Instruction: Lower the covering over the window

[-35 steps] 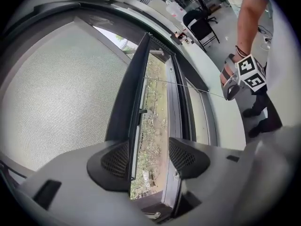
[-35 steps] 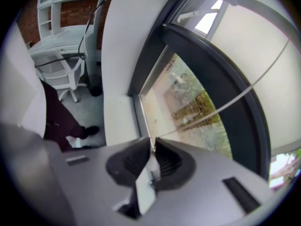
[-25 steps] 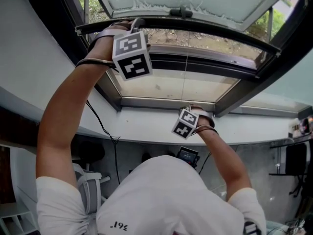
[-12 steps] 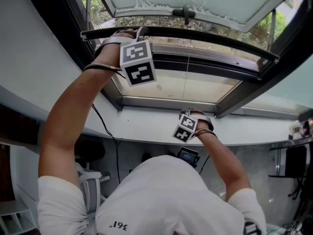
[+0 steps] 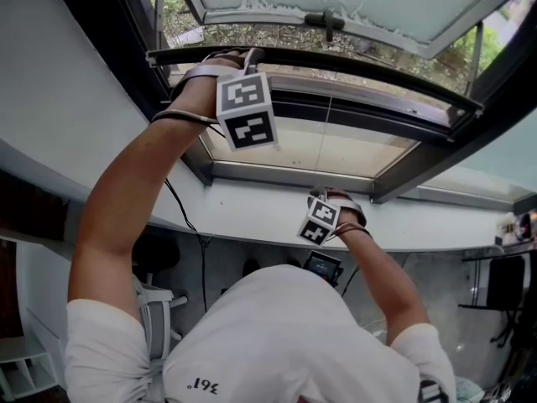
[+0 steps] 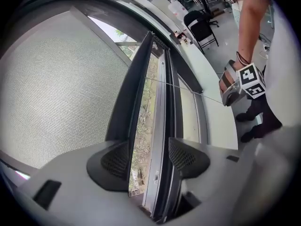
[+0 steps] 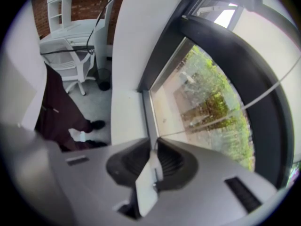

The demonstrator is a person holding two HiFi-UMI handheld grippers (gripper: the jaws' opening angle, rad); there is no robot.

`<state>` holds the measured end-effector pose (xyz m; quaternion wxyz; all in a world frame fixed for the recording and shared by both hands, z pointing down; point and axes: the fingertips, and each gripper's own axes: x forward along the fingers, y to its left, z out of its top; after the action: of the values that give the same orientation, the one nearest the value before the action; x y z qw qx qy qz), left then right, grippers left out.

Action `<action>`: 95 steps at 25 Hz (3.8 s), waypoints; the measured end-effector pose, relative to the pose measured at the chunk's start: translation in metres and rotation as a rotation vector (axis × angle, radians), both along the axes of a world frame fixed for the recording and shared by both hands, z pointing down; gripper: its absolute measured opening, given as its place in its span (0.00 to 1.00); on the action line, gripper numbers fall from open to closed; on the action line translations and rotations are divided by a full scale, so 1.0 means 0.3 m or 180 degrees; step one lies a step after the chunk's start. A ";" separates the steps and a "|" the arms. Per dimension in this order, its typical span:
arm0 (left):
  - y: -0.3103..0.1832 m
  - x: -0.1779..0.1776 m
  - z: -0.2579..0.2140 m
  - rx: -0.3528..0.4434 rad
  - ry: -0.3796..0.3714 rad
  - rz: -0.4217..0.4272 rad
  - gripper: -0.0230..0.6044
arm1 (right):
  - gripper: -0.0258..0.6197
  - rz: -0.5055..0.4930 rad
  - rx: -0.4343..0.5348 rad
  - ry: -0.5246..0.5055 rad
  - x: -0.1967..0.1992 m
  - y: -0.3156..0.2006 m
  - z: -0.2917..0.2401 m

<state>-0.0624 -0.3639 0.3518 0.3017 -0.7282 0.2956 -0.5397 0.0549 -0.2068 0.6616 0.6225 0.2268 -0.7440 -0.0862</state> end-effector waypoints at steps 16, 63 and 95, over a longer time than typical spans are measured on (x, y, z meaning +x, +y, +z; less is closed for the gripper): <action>0.004 -0.001 0.057 -0.0048 -0.0015 -0.0009 0.45 | 0.19 0.0219 0.0357 -0.0158 0.060 -0.104 -0.071; 0.038 -0.007 0.330 -0.0584 -0.0129 -0.0067 0.52 | 0.20 0.0047 0.1495 0.0577 0.282 -0.521 -0.779; 0.031 -0.008 0.426 -0.0725 -0.0202 -0.0098 0.53 | 0.24 0.0181 0.1462 0.0646 0.281 -0.533 -0.670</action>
<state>-0.0649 -0.3546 0.4796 0.2179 -0.7357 0.2338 -0.5971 0.1393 -0.3667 0.4605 0.6284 0.3733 -0.6319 -0.2578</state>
